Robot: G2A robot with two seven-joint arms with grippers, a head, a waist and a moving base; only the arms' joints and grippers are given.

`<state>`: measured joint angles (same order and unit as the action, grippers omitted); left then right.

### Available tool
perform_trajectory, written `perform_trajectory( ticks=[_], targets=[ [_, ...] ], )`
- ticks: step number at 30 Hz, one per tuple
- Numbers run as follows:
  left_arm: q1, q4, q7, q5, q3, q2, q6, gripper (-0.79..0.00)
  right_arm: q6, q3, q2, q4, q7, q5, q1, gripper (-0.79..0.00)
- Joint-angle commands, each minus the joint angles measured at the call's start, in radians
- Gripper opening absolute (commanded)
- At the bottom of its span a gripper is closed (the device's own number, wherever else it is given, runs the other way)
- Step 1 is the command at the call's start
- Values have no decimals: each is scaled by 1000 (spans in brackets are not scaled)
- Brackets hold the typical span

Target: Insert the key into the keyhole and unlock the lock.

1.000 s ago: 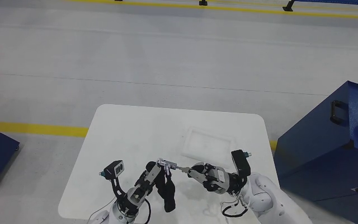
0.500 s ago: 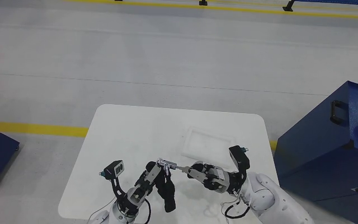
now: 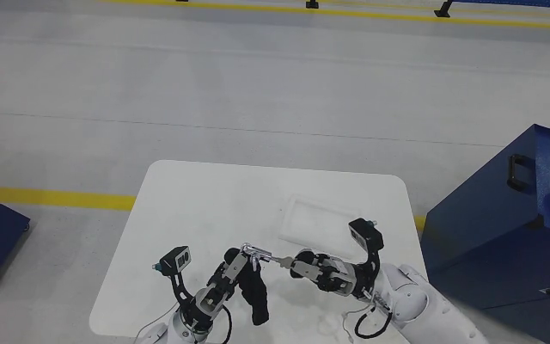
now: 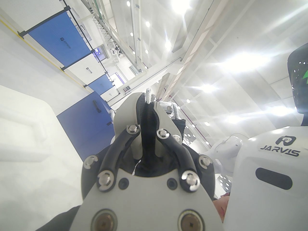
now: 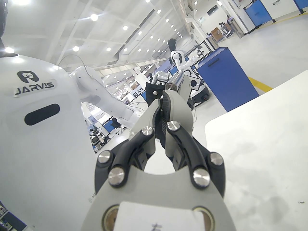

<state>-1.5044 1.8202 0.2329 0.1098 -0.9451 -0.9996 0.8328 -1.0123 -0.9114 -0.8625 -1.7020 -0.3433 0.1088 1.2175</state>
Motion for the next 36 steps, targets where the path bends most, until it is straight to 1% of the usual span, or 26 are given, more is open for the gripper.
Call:
perform_trajectory(
  ticks=[1, 9, 12, 16, 17, 18, 20, 24, 28, 36],
  targets=[
    [0, 0, 0, 0, 0, 0, 0, -785, 0, -1, 3, 3, -45, 48, -1, -785],
    [0, 0, 0, 0, 0, 0, 0, -785, 0, 0, 9, 24, -198, 226, -6, -785],
    [0, 0, 0, 0, 0, 0, 0, -785, 0, -10, 11, 27, -245, 243, -14, -785],
    [0, 0, 0, 0, 0, 0, 0, -785, 0, -25, 10, 29, -276, 240, -13, -785],
    [0, 0, 0, 0, 0, 0, 0, -785, 0, -30, 9, 30, -279, 234, -12, -723],
    [0, 0, 0, 0, 0, 0, 0, -785, 0, -35, 9, 32, -283, 225, -11, -616],
    [0, 0, 0, 0, 0, 0, 0, -785, 0, -43, 8, 32, -284, 210, -7, -597],
    [0, 0, 0, 0, 0, 0, 0, -785, 0, -61, 6, 21, -282, 189, 12, -600],
    [0, 0, 0, 0, 0, 0, 0, -785, 0, -84, 6, 17, -287, 161, 33, -619],
    [0, 0, 0, 0, 0, 0, 0, -785, 0, -98, -5, 25, -266, 113, 38, -668]
  ],
)
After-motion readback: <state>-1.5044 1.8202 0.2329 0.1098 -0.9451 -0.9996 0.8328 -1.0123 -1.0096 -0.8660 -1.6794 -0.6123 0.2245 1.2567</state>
